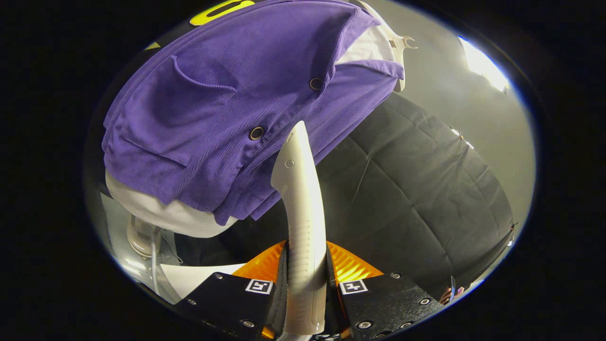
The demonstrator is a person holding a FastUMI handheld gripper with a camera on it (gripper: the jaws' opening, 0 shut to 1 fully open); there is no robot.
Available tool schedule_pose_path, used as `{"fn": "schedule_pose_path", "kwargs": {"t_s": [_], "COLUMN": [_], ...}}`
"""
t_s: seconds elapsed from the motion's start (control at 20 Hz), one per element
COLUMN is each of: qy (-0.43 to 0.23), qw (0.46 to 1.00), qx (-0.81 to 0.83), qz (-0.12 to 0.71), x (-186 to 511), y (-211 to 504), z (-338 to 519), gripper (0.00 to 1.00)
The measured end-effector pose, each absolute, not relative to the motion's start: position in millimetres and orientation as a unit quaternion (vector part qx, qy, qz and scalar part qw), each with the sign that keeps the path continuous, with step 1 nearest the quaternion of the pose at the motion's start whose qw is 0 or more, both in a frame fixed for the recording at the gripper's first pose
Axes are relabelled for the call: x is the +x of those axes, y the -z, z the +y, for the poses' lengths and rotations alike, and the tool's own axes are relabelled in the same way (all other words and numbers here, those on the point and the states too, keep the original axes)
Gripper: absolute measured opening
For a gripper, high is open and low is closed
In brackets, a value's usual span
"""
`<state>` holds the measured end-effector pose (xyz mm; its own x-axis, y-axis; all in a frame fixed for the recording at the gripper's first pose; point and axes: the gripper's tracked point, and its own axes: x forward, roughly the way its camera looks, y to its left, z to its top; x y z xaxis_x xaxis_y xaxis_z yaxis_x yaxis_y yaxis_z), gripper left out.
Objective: Iron the clothes twice with a garment steamer, once on the left side and once on the right side.
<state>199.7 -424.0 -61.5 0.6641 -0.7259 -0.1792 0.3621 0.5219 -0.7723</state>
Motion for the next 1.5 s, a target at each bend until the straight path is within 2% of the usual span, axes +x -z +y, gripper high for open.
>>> {"fn": "schedule_pose_path", "kwargs": {"t_s": [0.45,0.8,1.05,1.25,1.5], "qy": [0.234,0.115,0.061,0.05,0.029], "qw": [0.916,0.972,0.989,0.992,0.996], "qx": [-0.273,-0.19,-0.131,-0.112,-0.074], "qz": [0.176,0.082,0.031,-0.023,-0.028], "x": [189.8,137.3,89.6,57.0,65.7], "y": [19.1,-59.1,-124.2,-180.9,-181.1], "z": [-374.7,-311.9,-293.0,-257.0,-202.4], "gripper": [0.37,0.36,0.36,0.36,0.36]}}
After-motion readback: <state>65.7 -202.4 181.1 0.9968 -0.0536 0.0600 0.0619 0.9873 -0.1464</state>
